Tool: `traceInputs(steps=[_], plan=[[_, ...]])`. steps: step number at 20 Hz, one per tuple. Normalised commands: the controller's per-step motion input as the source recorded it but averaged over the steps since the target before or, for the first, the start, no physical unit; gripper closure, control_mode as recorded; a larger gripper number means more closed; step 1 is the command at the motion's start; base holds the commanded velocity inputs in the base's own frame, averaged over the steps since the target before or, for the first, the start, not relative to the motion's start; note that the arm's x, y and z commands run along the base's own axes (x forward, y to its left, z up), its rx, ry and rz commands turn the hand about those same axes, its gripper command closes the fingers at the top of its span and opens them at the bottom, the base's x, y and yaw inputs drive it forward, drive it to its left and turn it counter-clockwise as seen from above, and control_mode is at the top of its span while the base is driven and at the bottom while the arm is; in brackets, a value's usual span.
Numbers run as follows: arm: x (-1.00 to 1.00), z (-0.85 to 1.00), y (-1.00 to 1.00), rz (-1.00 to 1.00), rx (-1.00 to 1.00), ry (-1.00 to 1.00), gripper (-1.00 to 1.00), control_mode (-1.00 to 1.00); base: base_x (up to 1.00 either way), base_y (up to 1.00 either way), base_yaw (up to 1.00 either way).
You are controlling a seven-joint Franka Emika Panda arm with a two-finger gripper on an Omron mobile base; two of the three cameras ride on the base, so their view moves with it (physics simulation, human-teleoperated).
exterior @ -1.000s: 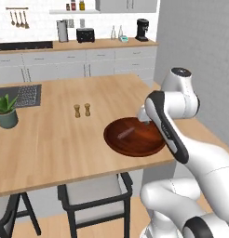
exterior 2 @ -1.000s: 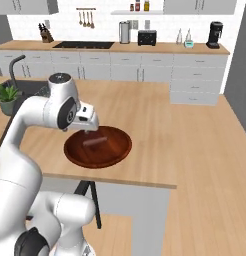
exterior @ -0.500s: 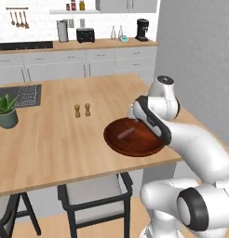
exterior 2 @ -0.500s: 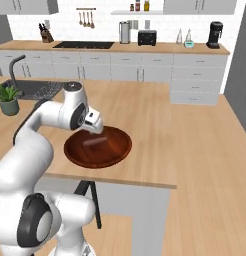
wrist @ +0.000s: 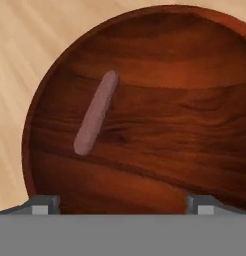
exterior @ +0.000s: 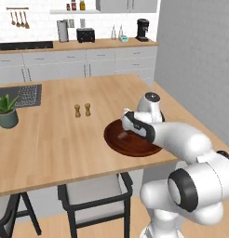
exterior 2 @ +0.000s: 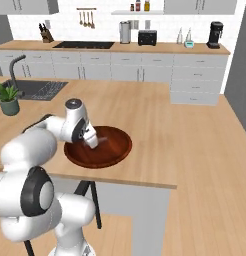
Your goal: Place one bun and one sausage from the bowl on each plate.
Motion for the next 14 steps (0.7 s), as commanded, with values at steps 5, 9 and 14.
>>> traceInputs(steps=[5,9,14], plan=[[0.85,-0.09,-0.16,-0.07,0.19,0.19,-1.00,-1.00,0.00,0.00,0.00],[0.73,-0.26,0.00,0.00,0.03,0.08,-1.00,-1.00,0.00,0.00,0.00],[0.50,-0.40,0.00,0.00,0.01,0.05,-1.00,-1.00,0.00,0.00,0.00]])
